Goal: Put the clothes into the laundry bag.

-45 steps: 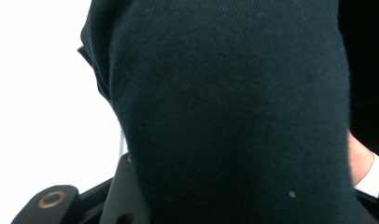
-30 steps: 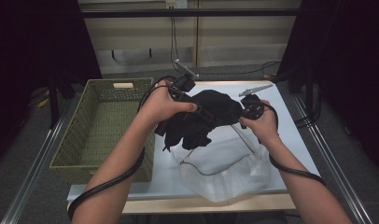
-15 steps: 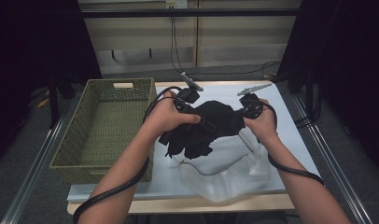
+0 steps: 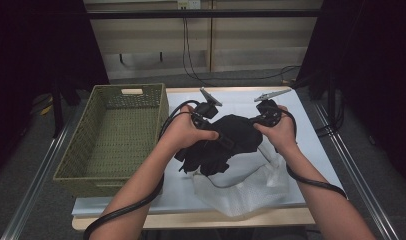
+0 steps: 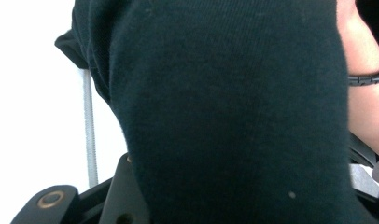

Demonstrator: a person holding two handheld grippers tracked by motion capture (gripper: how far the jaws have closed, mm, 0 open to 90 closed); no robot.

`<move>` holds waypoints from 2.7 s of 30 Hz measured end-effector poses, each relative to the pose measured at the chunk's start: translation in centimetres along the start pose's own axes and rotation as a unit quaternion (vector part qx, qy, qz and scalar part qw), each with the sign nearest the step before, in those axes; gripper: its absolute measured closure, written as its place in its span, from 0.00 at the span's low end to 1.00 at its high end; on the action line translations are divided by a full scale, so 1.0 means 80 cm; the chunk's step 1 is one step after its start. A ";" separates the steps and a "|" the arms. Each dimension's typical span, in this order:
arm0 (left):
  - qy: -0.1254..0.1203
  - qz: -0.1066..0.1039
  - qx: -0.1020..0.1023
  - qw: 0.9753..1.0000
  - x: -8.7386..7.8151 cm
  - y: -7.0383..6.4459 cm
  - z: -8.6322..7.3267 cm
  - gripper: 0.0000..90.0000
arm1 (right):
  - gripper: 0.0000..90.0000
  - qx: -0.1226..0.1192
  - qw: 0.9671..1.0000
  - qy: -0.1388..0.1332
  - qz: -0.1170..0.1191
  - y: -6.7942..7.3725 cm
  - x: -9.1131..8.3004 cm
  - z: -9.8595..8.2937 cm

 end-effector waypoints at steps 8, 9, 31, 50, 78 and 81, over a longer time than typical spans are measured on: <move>0.001 0.002 0.004 1.000 0.011 0.002 -0.004 0.66 | 0.99 0.001 1.000 -0.004 -0.002 0.000 -0.001 0.002; 0.001 0.002 0.002 1.000 0.013 0.002 -0.004 0.66 | 0.99 0.001 1.000 -0.004 -0.002 0.000 -0.001 0.002; 0.007 0.043 -0.015 0.999 0.044 0.022 -0.015 0.66 | 0.99 -0.005 1.000 -0.011 0.005 0.010 -0.005 0.007; -0.001 0.055 -0.035 0.998 0.028 0.016 -0.011 0.66 | 0.99 -0.006 1.000 -0.011 0.009 0.013 -0.003 0.009; 0.019 0.116 -0.078 0.990 0.056 0.043 -0.034 0.66 | 0.99 0.002 1.000 -0.024 0.017 0.015 -0.014 0.014; 0.015 0.134 -0.084 0.987 0.051 0.050 -0.032 0.66 | 0.99 0.001 1.000 -0.023 0.017 0.015 -0.014 0.014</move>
Point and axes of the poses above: each handheld gripper's, and its own axes: x roughly forward along the jaws, z roughly out of its top, y roughly to its left, the point moved 4 cm from there along x, roughly forward along the jaws, and after that the axes turned 10 degrees about x, right-handed, at the moved point
